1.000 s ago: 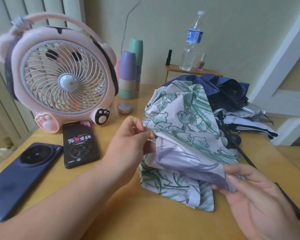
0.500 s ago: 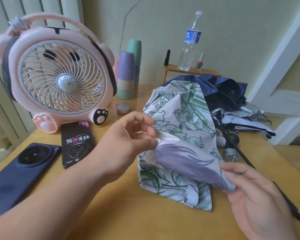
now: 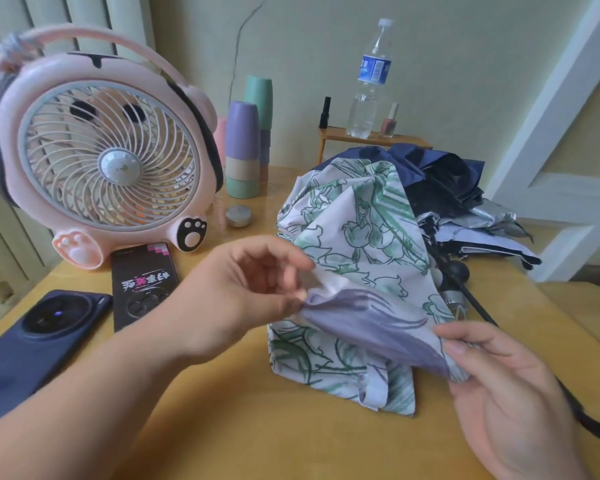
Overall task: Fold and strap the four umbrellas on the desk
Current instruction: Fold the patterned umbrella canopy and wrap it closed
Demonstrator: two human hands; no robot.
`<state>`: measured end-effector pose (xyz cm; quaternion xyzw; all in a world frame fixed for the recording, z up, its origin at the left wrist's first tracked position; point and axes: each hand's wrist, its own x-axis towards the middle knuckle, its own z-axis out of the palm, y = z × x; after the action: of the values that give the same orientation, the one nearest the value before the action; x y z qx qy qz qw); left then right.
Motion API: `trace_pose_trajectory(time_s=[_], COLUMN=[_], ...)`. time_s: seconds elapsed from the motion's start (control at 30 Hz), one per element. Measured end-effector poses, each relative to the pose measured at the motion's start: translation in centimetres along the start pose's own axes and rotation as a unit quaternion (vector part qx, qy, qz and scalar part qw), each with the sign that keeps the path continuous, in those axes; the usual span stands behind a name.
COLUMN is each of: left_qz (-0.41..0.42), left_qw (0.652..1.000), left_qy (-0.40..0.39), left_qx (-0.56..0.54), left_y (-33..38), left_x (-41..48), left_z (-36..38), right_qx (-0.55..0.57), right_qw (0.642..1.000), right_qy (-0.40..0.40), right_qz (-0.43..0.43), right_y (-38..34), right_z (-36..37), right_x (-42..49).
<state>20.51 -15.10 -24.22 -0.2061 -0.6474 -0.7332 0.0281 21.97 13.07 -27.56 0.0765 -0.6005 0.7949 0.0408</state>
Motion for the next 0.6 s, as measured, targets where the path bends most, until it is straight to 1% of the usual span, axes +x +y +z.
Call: trace_pose_trajectory(time_s=[0.03,0.07,0.1,0.17,0.23,0.3,0.33,0.37,0.47,0.53,0.6], left_qz=[-0.015,-0.027,-0.034,-0.028,0.005,0.055,0.069,0.072,0.054,0.078,0.109], left_qw=[1.000,1.000,0.998,0.985,0.950,0.913,0.904,0.902,0.902,0.902,0.887], left_qy=[0.002,0.000,-0.009,-0.044,-0.070,-0.073,-0.064,-0.048,0.003,-0.017,-0.050], left_qx=[-0.010,0.006,0.043,0.162,0.303,0.398,0.418,0.422,0.429,0.423,0.446], left_y=[0.1,0.2,0.4,0.7,0.8,0.8,0.9,1.1,1.5,1.6,1.5], left_x=[0.0,-0.1,-0.3,-0.6,-0.9,-0.9,-0.9,-0.9,-1.1,-1.1,-1.0], left_z=[-0.3,-0.5,-0.5,-0.3,0.2,0.8,1.2,1.4,1.3,0.9,0.8], right_qx=[-0.001,0.003,0.014,0.019,-0.007,-0.036,-0.045,-0.046,-0.018,0.007,0.019], right_qw=[1.000,1.000,0.999,0.993,0.989,0.989,0.989,0.990,0.993,0.994,0.995], right_qy=[-0.002,-0.017,-0.046,-0.113,-0.143,-0.139,-0.135,-0.129,-0.108,-0.095,-0.091], right_qz=[-0.001,0.001,0.008,0.022,0.040,0.043,0.038,0.035,0.039,0.044,0.046], right_y=[-0.1,-0.2,-0.3,-0.5,-0.5,-0.5,-0.5,-0.4,-0.4,-0.6,-0.8], right_z=[0.0,0.0,0.2,0.4,0.5,0.5,0.6,0.6,0.8,1.0,1.2], right_x=[-0.1,-0.1,-0.3,-0.7,-1.0,-1.1,-1.1,-1.0,-0.9,-0.9,-0.9])
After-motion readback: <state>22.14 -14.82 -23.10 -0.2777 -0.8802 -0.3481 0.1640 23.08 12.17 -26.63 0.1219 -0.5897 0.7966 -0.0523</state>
